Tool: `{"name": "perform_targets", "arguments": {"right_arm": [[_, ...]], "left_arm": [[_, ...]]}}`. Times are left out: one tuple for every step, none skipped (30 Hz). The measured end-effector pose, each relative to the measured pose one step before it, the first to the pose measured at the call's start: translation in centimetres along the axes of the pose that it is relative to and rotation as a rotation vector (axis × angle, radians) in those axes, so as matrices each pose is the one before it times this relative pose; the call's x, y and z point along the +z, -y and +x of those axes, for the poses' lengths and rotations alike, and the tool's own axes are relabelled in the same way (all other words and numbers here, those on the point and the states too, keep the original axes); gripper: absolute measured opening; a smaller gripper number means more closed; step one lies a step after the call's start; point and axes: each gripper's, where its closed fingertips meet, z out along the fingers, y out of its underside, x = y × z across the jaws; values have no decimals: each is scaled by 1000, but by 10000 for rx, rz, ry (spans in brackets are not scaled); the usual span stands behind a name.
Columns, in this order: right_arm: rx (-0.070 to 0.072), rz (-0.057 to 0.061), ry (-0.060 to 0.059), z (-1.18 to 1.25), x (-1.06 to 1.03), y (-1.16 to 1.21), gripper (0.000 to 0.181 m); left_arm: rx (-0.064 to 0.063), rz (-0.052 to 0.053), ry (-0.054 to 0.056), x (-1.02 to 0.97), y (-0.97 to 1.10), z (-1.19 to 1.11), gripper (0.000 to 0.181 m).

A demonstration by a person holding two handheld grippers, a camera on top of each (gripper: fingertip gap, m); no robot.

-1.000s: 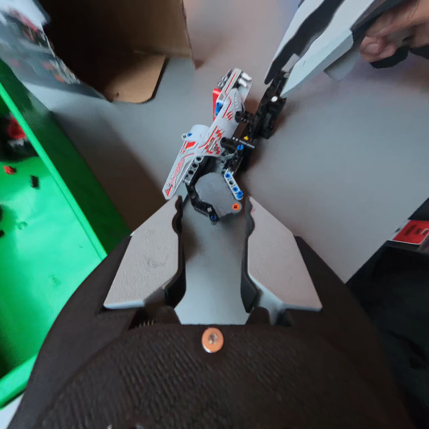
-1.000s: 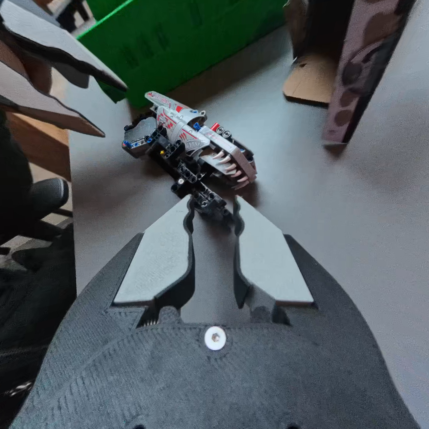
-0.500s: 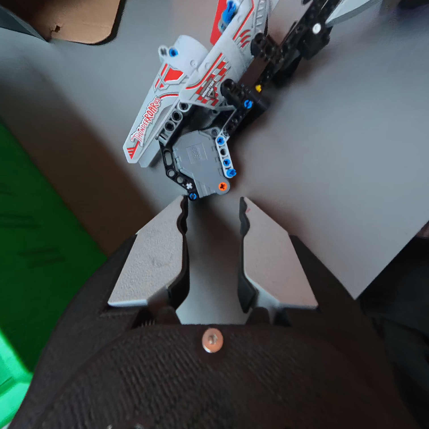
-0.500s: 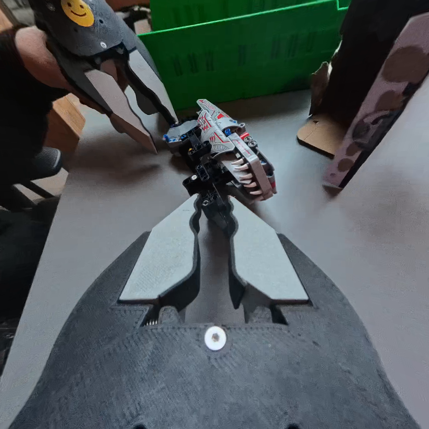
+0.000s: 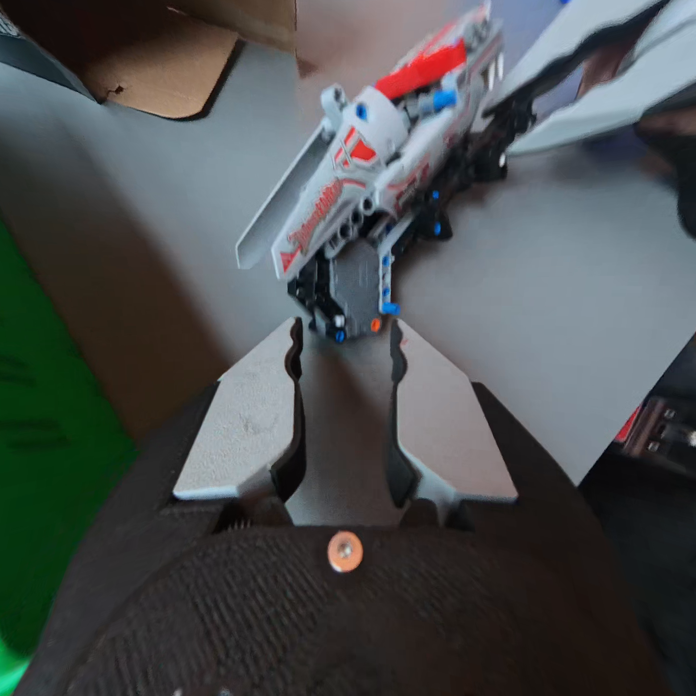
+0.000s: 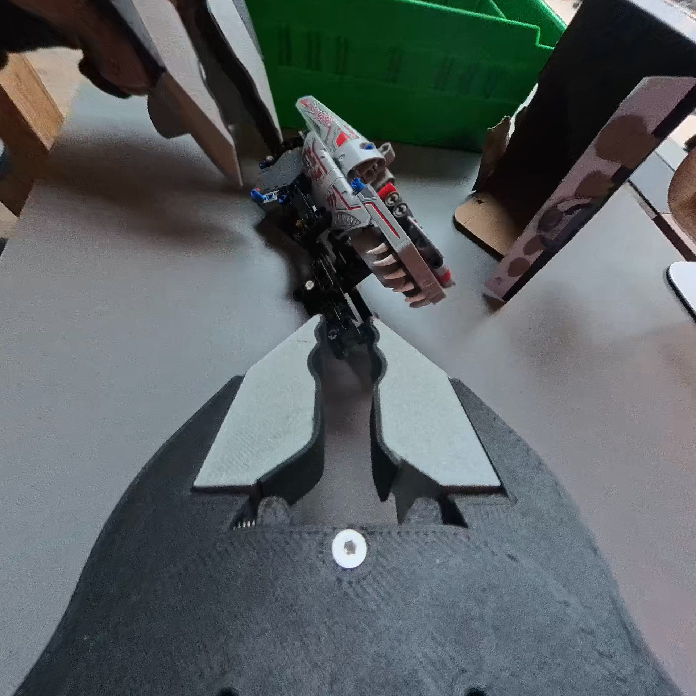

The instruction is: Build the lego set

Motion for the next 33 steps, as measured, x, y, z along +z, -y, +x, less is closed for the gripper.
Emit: {"name": "perform_targets", "arguments": {"right_arm": [[-150,-22,-31,-11,-103,-108,17],[-114,-37,-112,138,-89,-136,17],[-4,-38,-151,261,-77,-161,17],[96,-55,-141,304,-121,-174,17],[149,-68,-96,302,-151,-192,18],[178,-69,-71,254,-162,-209,18],[159,-169,-107,318,-90,-404,19],[51,-376,-123,363,120,-720,20],[-94,-475,-137,300,296,-849,18],[-172,-463,-166,178,327,-719,15],[-189,-283,-233,199,159,-329,17],[-95,-107,-216,237,-31,-121,18],[53,-77,-7,62,-140,-129,18],[161,-15,66,112,-250,-86,18],[226,64,-55,412,-265,-31,17],[228,132,-130,537,-299,43,16],[203,155,-108,455,-340,116,17],[154,164,-115,382,-377,206,16],[124,166,-214,464,-385,259,15],[137,191,-252,487,-398,363,15],[124,233,-149,287,-366,500,15],[76,260,-118,137,-302,612,15],[27,283,-155,108,-235,665,16],[0,271,-94,-20,-180,648,16],[-16,238,40,-237,-126,554,14],[11,216,94,-291,-87,499,13],[62,105,-111,67,-103,357,15],[9,-8,-201,246,-124,179,15],[-62,24,25,-85,-170,186,17],[-26,115,151,-284,-197,297,17],[42,197,109,-212,-172,408,17],[69,232,126,-240,-138,442,18],[81,227,224,-403,-135,403,17]], "left_arm": [[-155,249,-48,563,353,239,49],[32,292,129,519,345,-81,54],[29,351,71,377,338,-86,54],[34,343,-43,272,246,55,53],[141,195,-176,163,58,230,53],[69,-37,-206,-10,-51,295,51],[172,90,3,-88,152,100,44],[349,183,258,-123,263,-126,30],[396,145,185,-14,283,157,27],[492,4,50,74,138,481,25],[411,-160,0,165,-27,573,25],[296,-193,125,113,-34,265,25],[195,-167,-72,20,-8,435,25],[124,-171,-354,-46,-66,696,26],[113,-98,-603,-78,-47,991,25],[70,-48,-585,-97,-53,897,25],[-53,-89,-241,-127,-141,293,24],[-125,-212,-27,-203,-302,-142,24],[-110,-287,-48,-273,-386,-143,27],[-61,-266,-196,-401,-369,102,29],[-42,-284,-213,-500,-447,207,31],[-78,-267,51,-622,-409,-154,33],[-58,-77,291,-694,-72,-484,39],[-17,192,330,-713,407,-518,45],[-20,423,256,-617,832,-342,49],[-90,565,166,-379,1102,-156,54],[-137,549,12,-46,1117,176,59],[-98,420,-89,285,884,399,62],[-36,297,58,502,642,208,64],[2,140,208,592,371,-31,67],[46,-99,31,594,42,220,68],[69,-177,-148,565,21,457,68],[87,-103,-117,511,138,373,67]]}}
